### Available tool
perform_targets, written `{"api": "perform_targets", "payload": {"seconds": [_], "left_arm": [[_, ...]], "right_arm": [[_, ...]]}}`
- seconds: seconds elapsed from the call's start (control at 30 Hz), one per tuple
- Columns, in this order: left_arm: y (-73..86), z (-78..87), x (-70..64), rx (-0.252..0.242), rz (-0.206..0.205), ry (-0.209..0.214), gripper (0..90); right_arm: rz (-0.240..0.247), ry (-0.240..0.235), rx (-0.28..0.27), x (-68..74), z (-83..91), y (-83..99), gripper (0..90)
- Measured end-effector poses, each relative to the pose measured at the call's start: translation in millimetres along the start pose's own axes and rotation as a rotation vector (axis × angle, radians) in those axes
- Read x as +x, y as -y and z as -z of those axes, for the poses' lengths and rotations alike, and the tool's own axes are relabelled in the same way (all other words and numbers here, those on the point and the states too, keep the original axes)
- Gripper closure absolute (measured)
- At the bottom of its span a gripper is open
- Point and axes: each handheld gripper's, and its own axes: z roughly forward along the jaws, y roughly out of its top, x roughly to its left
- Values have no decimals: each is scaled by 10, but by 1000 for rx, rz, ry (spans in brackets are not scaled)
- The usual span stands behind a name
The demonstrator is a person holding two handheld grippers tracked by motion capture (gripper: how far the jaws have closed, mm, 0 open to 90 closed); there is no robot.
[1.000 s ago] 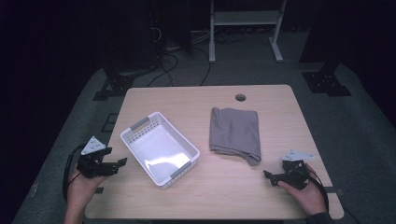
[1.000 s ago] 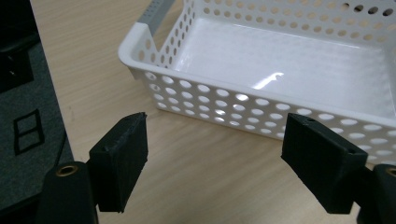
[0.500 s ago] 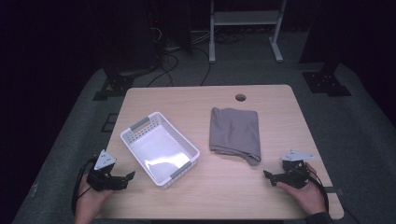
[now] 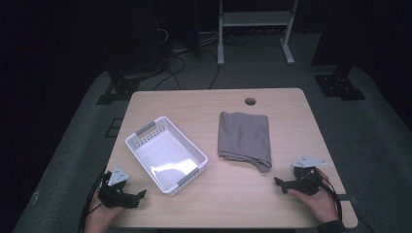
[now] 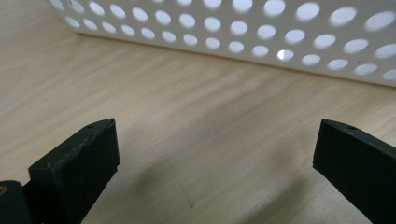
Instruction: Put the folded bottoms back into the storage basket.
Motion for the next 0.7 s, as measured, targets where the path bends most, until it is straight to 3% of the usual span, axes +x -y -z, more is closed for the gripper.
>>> {"api": "perform_targets", "payload": {"seconds": [0.07, 0.1, 0.23, 0.47, 0.57, 0.7], "left_arm": [[31, -27, -15, 8, -10, 3, 0], [53, -34, -19, -7, 6, 23, 0], [86, -39, -10, -34, 12, 35, 0], [87, -45, 6, -33, 5, 58, 0], [87, -45, 6, -34, 5, 58, 0], [87, -45, 6, -34, 5, 58, 0]], "right_arm": [[4, -4, 9, 6, 5, -6, 58], [4, -6, 13, 17, 7, -9, 58], [2, -5, 23, 37, 9, -18, 58], [-22, -29, 43, 90, 33, -55, 66], [-34, -30, 34, 120, 64, -94, 66], [-46, -31, -2, 181, 116, -215, 131]]}}
